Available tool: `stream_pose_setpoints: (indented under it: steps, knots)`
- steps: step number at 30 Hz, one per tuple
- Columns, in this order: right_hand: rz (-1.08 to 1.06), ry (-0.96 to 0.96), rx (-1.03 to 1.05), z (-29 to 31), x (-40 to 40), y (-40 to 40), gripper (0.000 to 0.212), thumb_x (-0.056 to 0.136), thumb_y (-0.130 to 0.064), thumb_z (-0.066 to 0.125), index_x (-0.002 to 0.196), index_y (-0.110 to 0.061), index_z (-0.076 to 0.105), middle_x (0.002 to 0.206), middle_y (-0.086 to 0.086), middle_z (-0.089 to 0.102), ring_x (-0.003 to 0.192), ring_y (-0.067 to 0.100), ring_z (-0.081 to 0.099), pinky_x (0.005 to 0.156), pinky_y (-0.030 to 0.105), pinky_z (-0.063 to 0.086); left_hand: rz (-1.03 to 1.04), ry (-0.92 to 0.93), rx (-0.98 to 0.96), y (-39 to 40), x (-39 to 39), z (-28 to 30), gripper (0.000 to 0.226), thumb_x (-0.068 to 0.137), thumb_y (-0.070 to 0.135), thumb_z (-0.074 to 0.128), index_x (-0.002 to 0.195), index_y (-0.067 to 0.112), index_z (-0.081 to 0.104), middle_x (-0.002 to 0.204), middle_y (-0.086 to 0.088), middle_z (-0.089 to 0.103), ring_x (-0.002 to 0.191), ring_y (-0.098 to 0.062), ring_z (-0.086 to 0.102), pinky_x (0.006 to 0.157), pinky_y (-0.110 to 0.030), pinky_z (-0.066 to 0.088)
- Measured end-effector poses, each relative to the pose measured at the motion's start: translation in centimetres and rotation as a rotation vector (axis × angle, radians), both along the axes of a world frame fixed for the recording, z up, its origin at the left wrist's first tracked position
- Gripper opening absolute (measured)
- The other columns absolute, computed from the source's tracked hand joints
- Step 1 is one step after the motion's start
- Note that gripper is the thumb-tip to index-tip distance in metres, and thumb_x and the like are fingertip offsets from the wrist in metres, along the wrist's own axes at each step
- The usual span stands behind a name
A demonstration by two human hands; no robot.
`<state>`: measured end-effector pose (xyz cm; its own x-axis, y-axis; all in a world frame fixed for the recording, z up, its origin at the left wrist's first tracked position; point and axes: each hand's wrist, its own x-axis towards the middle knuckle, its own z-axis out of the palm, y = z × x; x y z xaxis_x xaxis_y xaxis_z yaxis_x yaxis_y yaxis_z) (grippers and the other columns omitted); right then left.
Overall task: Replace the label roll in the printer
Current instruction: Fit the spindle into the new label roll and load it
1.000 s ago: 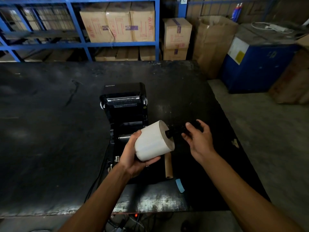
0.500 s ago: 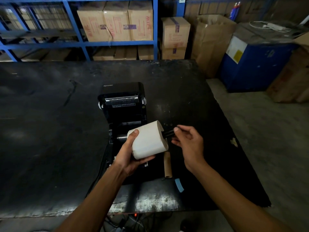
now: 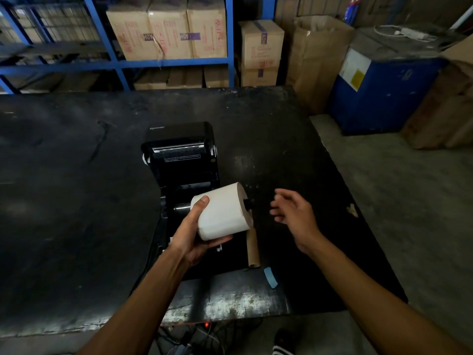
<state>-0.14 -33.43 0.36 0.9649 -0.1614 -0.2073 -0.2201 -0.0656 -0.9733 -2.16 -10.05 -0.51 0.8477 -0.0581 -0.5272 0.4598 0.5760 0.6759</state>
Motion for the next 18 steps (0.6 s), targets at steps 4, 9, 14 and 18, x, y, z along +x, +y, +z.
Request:
stream_pose_setpoints:
  steps: [4,9,14,18]
  knots:
    - [-0.03,0.271,-0.415,-4.0,0.6,-5.3,0.037,0.09,-0.018,0.062,0.125,-0.025,0.055,0.109,0.001,0.061,0.091,0.016,0.063,0.075,0.036,0.056,0.006,-0.003,0.0,0.2,0.2,0.1,0.053,0.058,0.045,0.08,0.104,0.024,0.063,0.083,-0.003,0.079,0.089,-0.03,0.072,0.064,-0.054,0.059]
    - [0.27,0.607,-1.022,-7.8,-1.4,-8.9,0.074,0.071,-0.044,0.077,0.134,-0.031,0.041,0.141,0.013,0.035,0.129,0.037,0.036,0.102,0.052,0.04,0.021,0.032,-0.007,-0.2,0.4,0.3,0.063,0.051,0.045,0.085,0.106,0.024,0.063,0.1,-0.008,0.075,0.097,-0.034,0.069,0.067,-0.056,0.058]
    - [0.278,0.49,-0.933,-9.6,-3.2,-9.2,0.066,0.076,-0.028,0.077,0.133,-0.028,0.043,0.134,0.016,0.04,0.122,0.036,0.043,0.1,0.044,0.044,0.003,0.044,-0.006,-0.6,0.6,-0.1,0.064,0.051,0.045,0.085,0.107,0.023,0.063,0.088,-0.006,0.079,0.083,-0.031,0.075,0.065,-0.055,0.058]
    - [0.268,0.394,-0.84,-9.0,-4.0,-8.8,0.054,0.081,-0.017,0.074,0.129,-0.02,0.05,0.119,0.016,0.053,0.103,0.028,0.058,0.087,0.037,0.052,-0.02,0.047,-0.003,-1.0,0.6,-0.1,0.071,0.046,0.045,0.088,0.109,0.023,0.063,0.094,-0.008,0.078,0.081,-0.031,0.075,0.064,-0.054,0.058]
